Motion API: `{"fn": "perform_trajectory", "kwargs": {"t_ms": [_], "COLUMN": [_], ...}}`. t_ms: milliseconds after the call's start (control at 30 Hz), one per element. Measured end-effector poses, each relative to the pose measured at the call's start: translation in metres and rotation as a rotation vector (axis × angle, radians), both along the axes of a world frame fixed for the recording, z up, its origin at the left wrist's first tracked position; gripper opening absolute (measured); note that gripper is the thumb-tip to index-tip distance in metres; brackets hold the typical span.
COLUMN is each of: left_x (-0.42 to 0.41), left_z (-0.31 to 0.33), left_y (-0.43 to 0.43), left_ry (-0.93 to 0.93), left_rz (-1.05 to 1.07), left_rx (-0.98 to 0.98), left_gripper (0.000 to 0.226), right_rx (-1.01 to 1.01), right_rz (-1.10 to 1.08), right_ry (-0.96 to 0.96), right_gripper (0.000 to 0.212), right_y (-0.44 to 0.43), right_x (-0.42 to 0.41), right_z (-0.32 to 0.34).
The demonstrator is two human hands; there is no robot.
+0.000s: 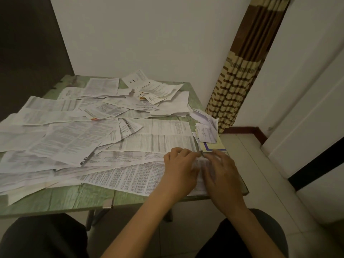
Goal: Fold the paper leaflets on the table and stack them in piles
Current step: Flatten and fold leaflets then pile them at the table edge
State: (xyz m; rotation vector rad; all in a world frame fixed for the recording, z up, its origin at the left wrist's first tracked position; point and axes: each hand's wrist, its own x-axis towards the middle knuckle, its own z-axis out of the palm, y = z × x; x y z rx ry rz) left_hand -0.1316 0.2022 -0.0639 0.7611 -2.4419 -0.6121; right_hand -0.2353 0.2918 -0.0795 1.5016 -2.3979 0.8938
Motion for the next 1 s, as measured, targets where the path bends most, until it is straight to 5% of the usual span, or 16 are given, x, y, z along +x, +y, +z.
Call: {"fn": "perform_trajectory", "kwargs": {"t_ms": [233,433,533,767,1000], "left_x": [0.016,0.035,0.028,0.013,0.011], "left_z": [-0.016,-0.012,-0.016,-0.030,-0.027], "left_y": [0.011,0.019,0.018,0.021,0.024], "left_ry": [0.028,-0.300,-0.423,-0.333,-0.362], "left_rz": [-0.052,-0.202,-0.145,-0.074,-0.010], "left_rx": [-0.120,-0.106,-0.103,-0.237,-0.240], "left_gripper": [0.033,0.099,0.088,0.059,0.071], "right_rx": [0.083,0.099,0.076,0.138,0.071], "right_rz": [0.129,0.157,0.163,0.206,0.164], "right_ry": [-0.060,-0.098,-0.087,-0.083,0.027], "right_gripper": [0.049,0.050,0.045,0.026,0.031], "right_y": [0.003,0.001,-0.002,-0.001,-0.001], "right_x": [-0.001,-0.009,-0.011,-0.023,-0.018], "right_z": [-0.002,0.002,0.003,0.005,0.000]}}
